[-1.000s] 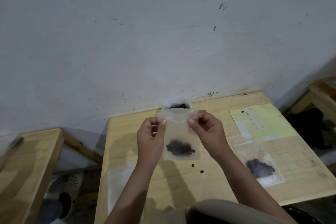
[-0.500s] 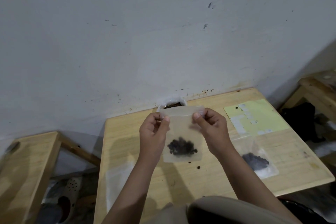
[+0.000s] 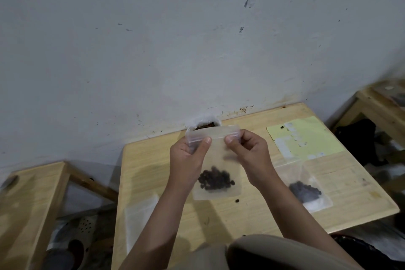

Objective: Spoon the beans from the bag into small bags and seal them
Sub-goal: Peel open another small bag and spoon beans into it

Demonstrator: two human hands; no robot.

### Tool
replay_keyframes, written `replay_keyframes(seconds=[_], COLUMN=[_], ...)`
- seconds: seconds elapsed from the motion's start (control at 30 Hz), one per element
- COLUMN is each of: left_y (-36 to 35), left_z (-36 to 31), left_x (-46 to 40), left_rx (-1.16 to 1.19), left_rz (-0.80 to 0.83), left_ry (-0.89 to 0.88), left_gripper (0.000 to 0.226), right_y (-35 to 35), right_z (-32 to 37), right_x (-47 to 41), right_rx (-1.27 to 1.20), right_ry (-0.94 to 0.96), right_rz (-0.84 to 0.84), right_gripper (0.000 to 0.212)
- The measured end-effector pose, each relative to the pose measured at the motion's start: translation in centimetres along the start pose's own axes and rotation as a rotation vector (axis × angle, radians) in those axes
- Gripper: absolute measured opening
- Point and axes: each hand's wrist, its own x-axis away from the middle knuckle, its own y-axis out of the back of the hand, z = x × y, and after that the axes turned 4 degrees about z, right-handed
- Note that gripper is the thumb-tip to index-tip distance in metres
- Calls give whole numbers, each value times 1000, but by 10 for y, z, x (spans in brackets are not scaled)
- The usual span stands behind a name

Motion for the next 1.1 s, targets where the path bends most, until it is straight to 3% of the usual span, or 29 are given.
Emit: replay_keyframes(seconds=[0.13,0.47,0.73,0.93,1.03,1.1], left_y=[-3,-15,-33,-96,-131,-151], left_z=[-1,8,68,107,130,140], left_x=[0,-1,7,8,14,22], left_rx=[-16,28,-195,-132,-261,-381], left_rz=[45,119,307,247,264,276], left_ry=[-23,-22,175,444,566,541], left_gripper=[14,14,16,8,21,39], right_y=[-4,2,65,135,167,186], right_z=[5,2,-1,-31,-46,-52], right_x=[2,5,14,47,62,63], right_rx=[24,53,23,306,534,680], right_ry=[7,69,-65,-261,-275,-297], right_rz=[48,-28,-292,-472,-598,-623], right_gripper=[16,11,17,45,36,25])
